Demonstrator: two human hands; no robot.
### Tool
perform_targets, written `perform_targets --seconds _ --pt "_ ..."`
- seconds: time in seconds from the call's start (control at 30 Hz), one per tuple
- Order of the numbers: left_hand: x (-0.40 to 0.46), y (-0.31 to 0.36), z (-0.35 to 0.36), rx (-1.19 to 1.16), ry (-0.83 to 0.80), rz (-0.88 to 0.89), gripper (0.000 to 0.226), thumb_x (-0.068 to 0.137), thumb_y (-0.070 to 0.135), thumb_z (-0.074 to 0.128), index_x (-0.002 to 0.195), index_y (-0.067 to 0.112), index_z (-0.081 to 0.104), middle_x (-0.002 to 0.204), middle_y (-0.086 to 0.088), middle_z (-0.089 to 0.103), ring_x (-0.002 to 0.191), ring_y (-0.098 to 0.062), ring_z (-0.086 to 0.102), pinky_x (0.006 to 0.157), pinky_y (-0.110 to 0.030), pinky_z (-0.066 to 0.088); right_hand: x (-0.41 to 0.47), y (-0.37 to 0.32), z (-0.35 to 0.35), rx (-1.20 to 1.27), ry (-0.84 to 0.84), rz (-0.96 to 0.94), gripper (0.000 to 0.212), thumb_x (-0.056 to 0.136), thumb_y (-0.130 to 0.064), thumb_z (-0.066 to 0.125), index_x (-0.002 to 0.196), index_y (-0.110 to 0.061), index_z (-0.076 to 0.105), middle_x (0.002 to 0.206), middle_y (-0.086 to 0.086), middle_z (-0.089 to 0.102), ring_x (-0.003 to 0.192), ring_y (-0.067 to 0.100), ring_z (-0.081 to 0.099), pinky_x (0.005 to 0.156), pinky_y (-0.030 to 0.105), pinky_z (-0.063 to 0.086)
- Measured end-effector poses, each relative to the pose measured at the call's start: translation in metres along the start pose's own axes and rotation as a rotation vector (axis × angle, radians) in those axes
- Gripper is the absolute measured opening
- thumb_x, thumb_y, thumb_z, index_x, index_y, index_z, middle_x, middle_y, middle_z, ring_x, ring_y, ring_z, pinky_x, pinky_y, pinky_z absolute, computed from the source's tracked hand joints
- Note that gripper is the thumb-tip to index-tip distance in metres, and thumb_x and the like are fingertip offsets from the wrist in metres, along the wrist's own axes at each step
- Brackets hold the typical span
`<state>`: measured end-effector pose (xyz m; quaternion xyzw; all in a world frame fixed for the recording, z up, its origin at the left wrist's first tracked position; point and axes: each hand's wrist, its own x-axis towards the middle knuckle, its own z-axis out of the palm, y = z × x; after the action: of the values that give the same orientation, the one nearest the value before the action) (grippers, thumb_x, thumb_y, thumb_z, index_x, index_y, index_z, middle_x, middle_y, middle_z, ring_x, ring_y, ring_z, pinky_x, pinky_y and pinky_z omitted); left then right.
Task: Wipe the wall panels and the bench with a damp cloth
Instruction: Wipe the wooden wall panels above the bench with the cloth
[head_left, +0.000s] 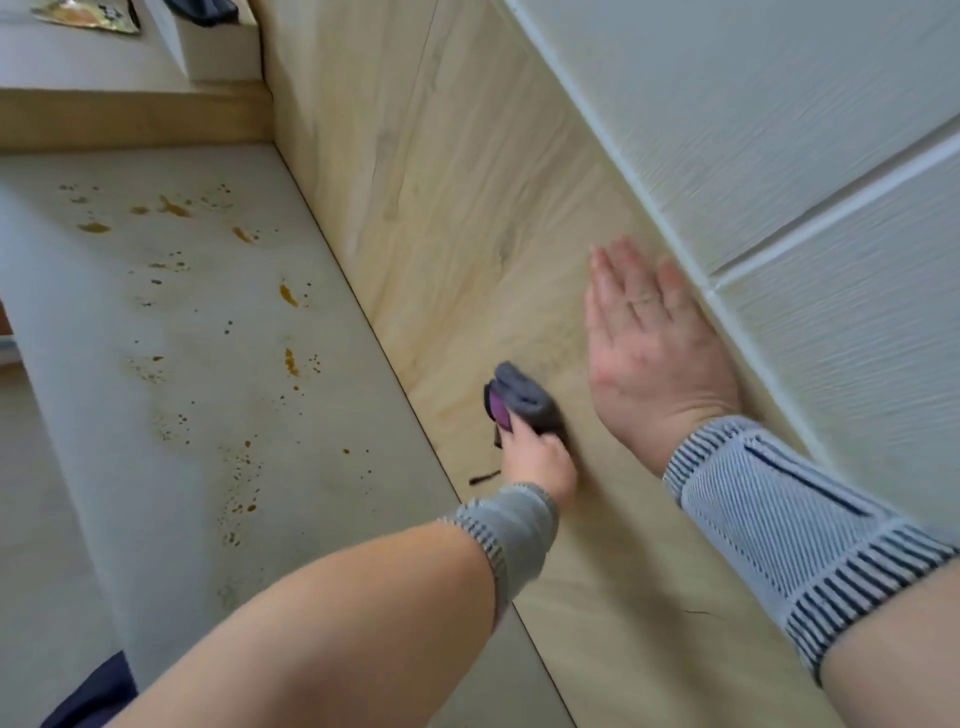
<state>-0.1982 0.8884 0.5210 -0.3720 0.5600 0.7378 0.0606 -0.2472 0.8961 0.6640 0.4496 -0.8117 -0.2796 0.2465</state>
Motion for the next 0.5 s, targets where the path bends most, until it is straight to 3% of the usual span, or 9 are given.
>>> perform_targets --seconds 0.07,0.13,0.17,0.27,0.33,0.4,0.43,0.5 --pt "-0.028 -0.002 0.003 0.033 -0.01 0.289 0.078 0.097 0.01 0.043 0.159 0.025 -0.001 0.166 0.003 0.005 0.15 -0.014 0.015 0.117 -0.018 0.013 -0.014 -0.012 0.009 0.04 -0.077 -0.006 0.055 0.091 -0.011 0.022 0.125 0.016 0.054 0.14 0.029 0.048 0.132 0.043 0.043 0.116 0.047 0.007" --pt "-0.027 0.007 -0.002 0.144 0.022 0.614 0.081 0.099 0.02 0.049 0.158 0.031 -0.005 0.164 0.015 -0.011 0.149 -0.002 -0.01 0.121 -0.022 0.0 -0.017 -0.017 0.015 0.051 -0.102 0.002 0.053 0.092 -0.011 0.024 0.126 0.017 0.053 0.138 0.031 0.048 0.132 0.044 0.044 0.116 0.047 0.006" --pt "-0.017 0.014 -0.005 0.17 0.019 0.685 0.081 0.099 0.024 0.05 0.158 0.032 -0.005 0.163 0.018 -0.014 0.149 -0.001 -0.014 0.122 -0.025 -0.001 -0.016 -0.018 0.016 0.049 -0.101 0.014 0.052 0.092 -0.011 0.026 0.127 0.017 0.053 0.138 0.032 0.047 0.132 0.045 0.044 0.117 0.048 0.006" --pt "0.025 0.033 -0.016 -0.027 0.085 0.513 0.077 0.097 0.011 0.05 0.159 0.029 0.007 0.164 0.014 -0.001 0.152 -0.009 0.0 0.123 -0.029 0.007 -0.012 -0.023 0.022 0.075 -0.107 0.023 0.051 0.092 -0.009 0.026 0.128 0.017 0.052 0.138 0.033 0.047 0.131 0.046 0.043 0.117 0.049 0.007" --pt "0.054 0.029 -0.021 -0.148 0.151 0.229 0.078 0.092 -0.001 0.042 0.158 0.023 0.01 0.165 0.0 0.011 0.15 -0.018 0.016 0.12 -0.023 0.012 -0.01 -0.03 0.033 0.068 -0.09 0.017 0.051 0.09 -0.006 0.025 0.126 0.017 0.053 0.137 0.031 0.048 0.131 0.045 0.045 0.116 0.049 0.01" --pt "0.072 0.0 -0.023 -0.118 0.133 -0.039 0.076 0.093 0.002 0.039 0.159 0.023 0.009 0.163 -0.007 0.021 0.146 -0.027 0.029 0.115 -0.025 0.023 -0.009 -0.04 0.046 0.072 -0.092 -0.003 0.052 0.091 -0.005 0.023 0.126 0.017 0.052 0.138 0.031 0.048 0.131 0.044 0.044 0.117 0.048 0.008" --pt "0.069 -0.018 -0.022 -0.086 0.104 -0.075 0.076 0.093 0.004 0.04 0.159 0.025 0.008 0.161 -0.008 0.025 0.143 -0.029 0.034 0.114 -0.028 0.028 -0.008 -0.045 0.052 0.077 -0.091 -0.01 0.053 0.092 -0.006 0.019 0.126 0.018 0.052 0.138 0.031 0.048 0.131 0.044 0.044 0.117 0.047 0.006" --pt "0.044 -0.043 -0.015 -0.032 0.024 0.09 0.076 0.094 0.007 0.042 0.159 0.027 0.009 0.162 -0.001 0.023 0.145 -0.02 0.03 0.116 -0.025 0.026 -0.005 -0.053 0.059 0.082 -0.108 -0.003 0.055 0.096 -0.007 0.013 0.127 0.018 0.051 0.14 0.031 0.046 0.133 0.044 0.043 0.117 0.046 0.003"
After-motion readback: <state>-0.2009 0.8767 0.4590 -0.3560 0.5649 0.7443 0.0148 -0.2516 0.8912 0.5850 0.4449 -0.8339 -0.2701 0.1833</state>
